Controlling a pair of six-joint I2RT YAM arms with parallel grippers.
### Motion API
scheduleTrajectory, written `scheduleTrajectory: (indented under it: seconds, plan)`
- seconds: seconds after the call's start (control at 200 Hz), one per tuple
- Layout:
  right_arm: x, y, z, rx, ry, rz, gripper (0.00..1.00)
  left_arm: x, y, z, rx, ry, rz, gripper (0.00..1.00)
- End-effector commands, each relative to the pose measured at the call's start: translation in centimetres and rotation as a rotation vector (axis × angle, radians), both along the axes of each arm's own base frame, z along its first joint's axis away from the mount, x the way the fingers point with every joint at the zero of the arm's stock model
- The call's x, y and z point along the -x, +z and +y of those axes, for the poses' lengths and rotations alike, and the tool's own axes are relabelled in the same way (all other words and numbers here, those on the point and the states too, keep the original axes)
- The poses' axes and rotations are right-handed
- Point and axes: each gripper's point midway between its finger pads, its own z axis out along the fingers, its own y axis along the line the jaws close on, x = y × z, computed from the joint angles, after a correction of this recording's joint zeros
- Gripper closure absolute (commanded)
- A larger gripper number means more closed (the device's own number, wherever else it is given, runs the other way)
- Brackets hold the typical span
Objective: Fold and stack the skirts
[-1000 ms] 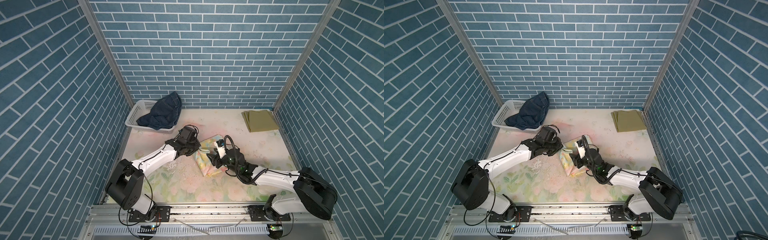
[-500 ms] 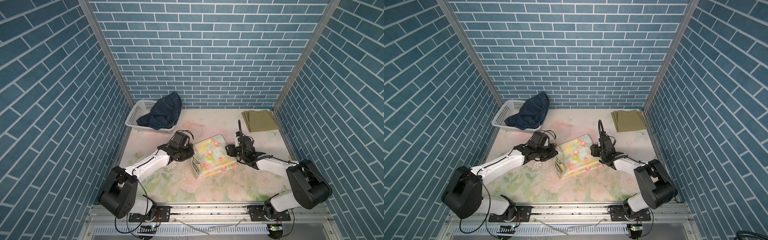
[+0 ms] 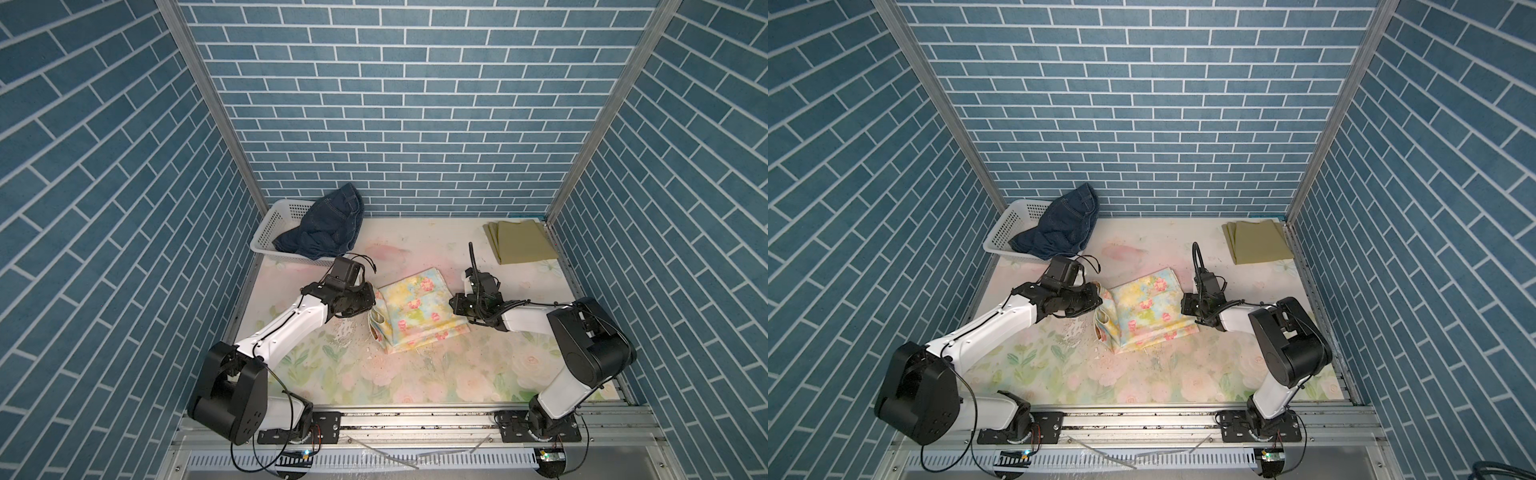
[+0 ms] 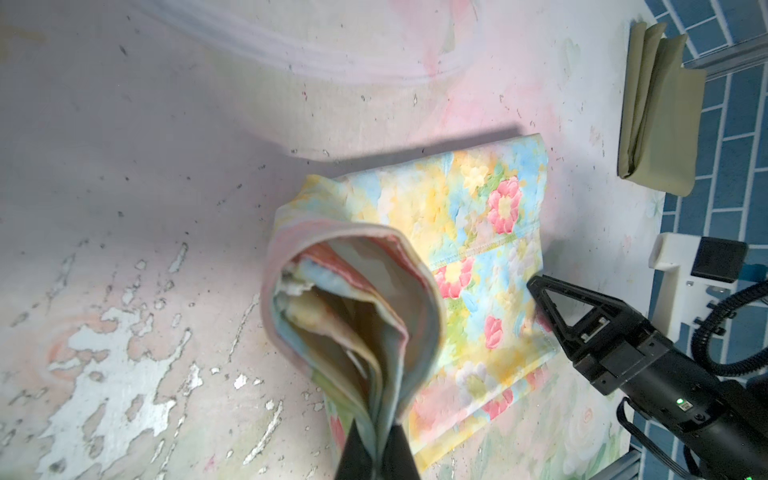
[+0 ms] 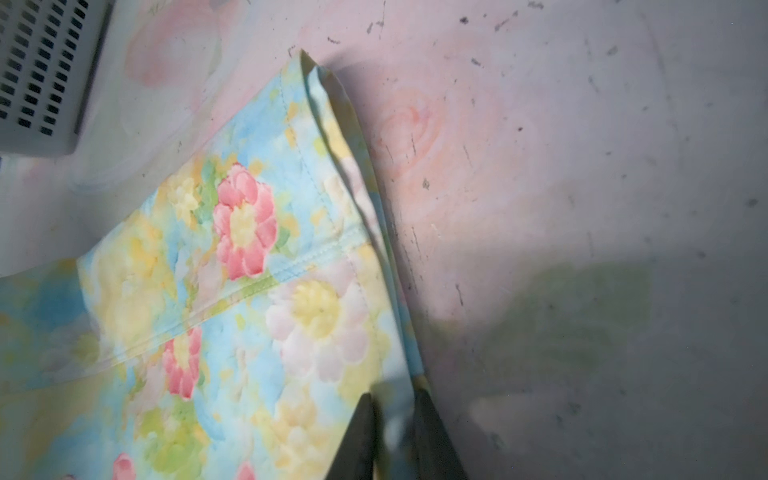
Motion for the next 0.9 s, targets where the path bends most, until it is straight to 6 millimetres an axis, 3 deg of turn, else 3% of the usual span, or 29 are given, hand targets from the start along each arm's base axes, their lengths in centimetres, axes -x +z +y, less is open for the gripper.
scheduleTrajectory:
  seconds: [0.0, 0.085, 0.235, 0.36, 0.55, 0.895]
  plan:
    - [0.9, -0.8, -0.3, 0.017, -0.003, 0.033, 0.72, -0.2, 0.9, 0.6, -0.019, -0.024, -0.018, 1.00]
    - [0.6, 0.2, -0.7, 0.033, -0.015, 0.005, 0.67, -0.2, 0.9, 1.0, -0.030, -0.026, -0.018, 1.00]
    - [0.1, 1.3, -1.5, 0.065, -0.045, -0.011, 0.48, -0.2, 1.1, 1.6, -0.036, -0.028, -0.031, 1.00]
    - [-0.4, 1.0, -1.2, 0.065, -0.031, 0.003, 0.46, -0.6, 1.5, 1.6, -0.038, -0.036, -0.046, 1.00]
    - [-0.5, -0.1, 0.2, 0.009, 0.006, 0.018, 0.54, -1.3, 1.9, 1.3, -0.058, -0.071, -0.051, 1.00]
    - [1.6, -1.8, 5.4, -0.110, -0.002, 0.003, 0.98, -2.9, 4.4, 2.5, -0.210, -0.147, -0.099, 1.00]
